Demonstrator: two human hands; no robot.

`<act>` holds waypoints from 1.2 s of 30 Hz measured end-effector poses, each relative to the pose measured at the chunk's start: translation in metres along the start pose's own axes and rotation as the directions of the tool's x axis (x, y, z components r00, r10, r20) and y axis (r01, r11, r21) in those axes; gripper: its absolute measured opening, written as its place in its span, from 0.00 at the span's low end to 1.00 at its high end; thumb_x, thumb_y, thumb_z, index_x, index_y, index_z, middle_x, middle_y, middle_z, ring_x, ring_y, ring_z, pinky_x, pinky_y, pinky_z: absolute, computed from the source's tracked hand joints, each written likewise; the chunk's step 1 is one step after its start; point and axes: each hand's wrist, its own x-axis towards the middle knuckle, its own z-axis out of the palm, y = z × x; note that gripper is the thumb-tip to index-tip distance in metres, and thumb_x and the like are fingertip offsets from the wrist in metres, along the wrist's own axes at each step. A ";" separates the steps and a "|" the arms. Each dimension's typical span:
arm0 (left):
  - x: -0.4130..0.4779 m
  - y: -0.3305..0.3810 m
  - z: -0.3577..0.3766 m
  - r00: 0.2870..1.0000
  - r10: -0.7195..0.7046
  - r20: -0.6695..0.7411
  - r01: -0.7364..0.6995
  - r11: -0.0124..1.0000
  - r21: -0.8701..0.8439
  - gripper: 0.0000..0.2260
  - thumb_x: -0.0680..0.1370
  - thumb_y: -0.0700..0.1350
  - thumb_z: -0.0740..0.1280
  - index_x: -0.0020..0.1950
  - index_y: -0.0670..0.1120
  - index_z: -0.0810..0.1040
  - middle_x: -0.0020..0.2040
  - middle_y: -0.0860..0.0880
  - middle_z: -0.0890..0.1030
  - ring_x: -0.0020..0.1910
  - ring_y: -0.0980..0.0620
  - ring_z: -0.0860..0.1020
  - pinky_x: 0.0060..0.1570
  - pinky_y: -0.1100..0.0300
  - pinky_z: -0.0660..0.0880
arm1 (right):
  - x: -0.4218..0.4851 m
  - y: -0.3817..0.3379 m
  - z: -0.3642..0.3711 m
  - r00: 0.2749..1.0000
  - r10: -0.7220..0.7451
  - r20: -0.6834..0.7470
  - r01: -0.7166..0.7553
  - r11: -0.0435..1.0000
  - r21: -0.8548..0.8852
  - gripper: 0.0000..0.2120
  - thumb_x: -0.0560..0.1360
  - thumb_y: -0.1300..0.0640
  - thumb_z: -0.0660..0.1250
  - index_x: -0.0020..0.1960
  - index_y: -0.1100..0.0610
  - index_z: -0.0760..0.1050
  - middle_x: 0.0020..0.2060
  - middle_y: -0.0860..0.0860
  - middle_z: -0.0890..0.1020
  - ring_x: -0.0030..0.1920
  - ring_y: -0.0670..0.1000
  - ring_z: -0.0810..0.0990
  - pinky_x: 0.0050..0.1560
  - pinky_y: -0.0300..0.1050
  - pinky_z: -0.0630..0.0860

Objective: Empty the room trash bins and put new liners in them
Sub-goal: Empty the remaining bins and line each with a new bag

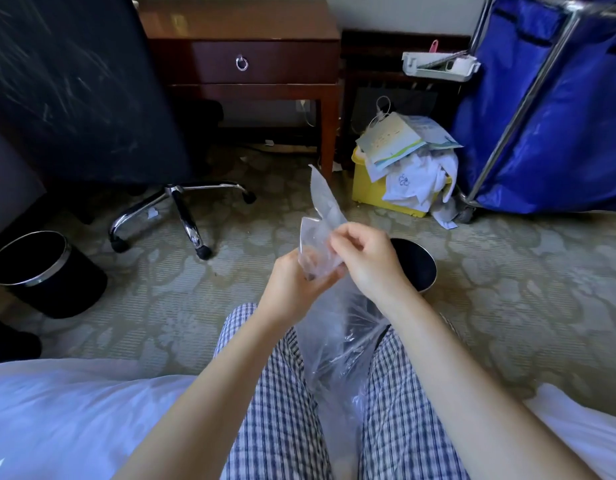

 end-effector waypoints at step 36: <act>-0.013 -0.027 -0.040 0.759 -0.608 -0.233 0.499 0.773 -0.393 0.11 0.80 0.42 0.60 0.38 0.41 0.70 0.31 0.45 0.71 0.31 0.50 0.70 0.35 0.58 0.69 | -0.007 0.033 -0.039 0.785 0.619 -0.021 -0.195 0.280 0.940 0.12 0.82 0.63 0.53 0.41 0.61 0.69 0.37 0.55 0.74 0.33 0.48 0.77 0.32 0.40 0.79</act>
